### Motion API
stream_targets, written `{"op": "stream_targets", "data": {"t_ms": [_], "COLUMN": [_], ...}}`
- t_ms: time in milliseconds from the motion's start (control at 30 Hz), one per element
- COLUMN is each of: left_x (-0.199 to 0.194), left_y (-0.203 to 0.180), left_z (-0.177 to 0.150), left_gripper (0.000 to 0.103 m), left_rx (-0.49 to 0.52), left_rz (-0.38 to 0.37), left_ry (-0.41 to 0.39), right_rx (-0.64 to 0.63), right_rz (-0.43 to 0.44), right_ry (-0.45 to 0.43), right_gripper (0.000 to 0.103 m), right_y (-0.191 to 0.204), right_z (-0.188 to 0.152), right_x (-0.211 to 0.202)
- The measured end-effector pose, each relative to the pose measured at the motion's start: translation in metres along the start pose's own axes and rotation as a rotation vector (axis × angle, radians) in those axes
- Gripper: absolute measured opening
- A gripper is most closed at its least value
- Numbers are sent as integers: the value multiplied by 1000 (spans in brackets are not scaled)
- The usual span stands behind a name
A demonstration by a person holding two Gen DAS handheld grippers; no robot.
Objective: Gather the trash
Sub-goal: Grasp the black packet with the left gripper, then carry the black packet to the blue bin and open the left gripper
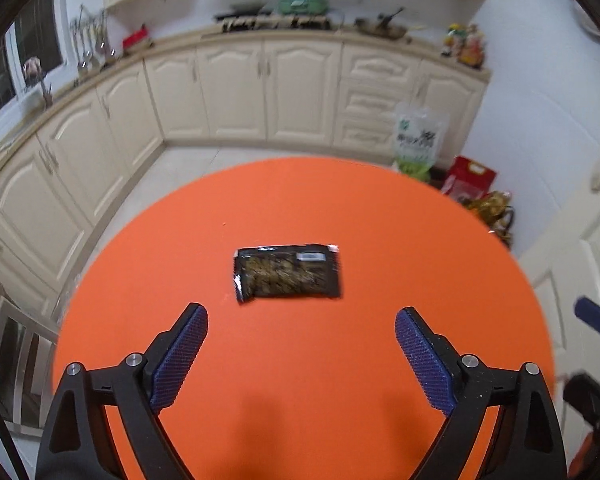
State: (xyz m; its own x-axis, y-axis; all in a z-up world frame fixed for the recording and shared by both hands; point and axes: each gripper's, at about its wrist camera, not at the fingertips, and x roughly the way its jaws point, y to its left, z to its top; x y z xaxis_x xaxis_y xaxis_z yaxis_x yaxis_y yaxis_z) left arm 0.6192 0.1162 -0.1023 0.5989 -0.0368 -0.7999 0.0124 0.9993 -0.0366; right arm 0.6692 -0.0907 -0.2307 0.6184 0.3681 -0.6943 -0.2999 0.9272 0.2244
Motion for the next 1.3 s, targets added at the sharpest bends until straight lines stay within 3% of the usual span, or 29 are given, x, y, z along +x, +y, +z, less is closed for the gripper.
{"op": "stream_targets", "data": {"t_ms": [167,333,433,567,633,767,867,1133,1300], "left_x": [48,88,107,107,106,101,89,63,11], "left_y": [0,3,2,-8,-11,-17,-14,-2,-20], "left_z": [26,55,75,75,72,54,40,22,-6], "left_gripper": [90,90,90,87,76,63,19,17,17], "left_rx": [-38,-27,-28,-6,3,23,13,10,58], "left_rz": [-29,6,23,26,19,11,-26,-71,-106], "left_ry": [54,106,108,74,67,54,57,82,39], "right_rx": [15,4,-4,-3,-2,0,-2,35,42], "right_rz": [16,23,26,30,32,36,31,33,14], "right_ry": [40,60,65,66,68,69,72,73,53], "right_gripper": [103,103,103,103,103,103,103,103,103], "right_y": [-22,-28,-28,-29,-28,-29,-30,-45,-56], "right_z": [3,9,11,12,13,10,3,-21,-47], "right_x": [35,54,61,62,62,59,51,21,-12]}}
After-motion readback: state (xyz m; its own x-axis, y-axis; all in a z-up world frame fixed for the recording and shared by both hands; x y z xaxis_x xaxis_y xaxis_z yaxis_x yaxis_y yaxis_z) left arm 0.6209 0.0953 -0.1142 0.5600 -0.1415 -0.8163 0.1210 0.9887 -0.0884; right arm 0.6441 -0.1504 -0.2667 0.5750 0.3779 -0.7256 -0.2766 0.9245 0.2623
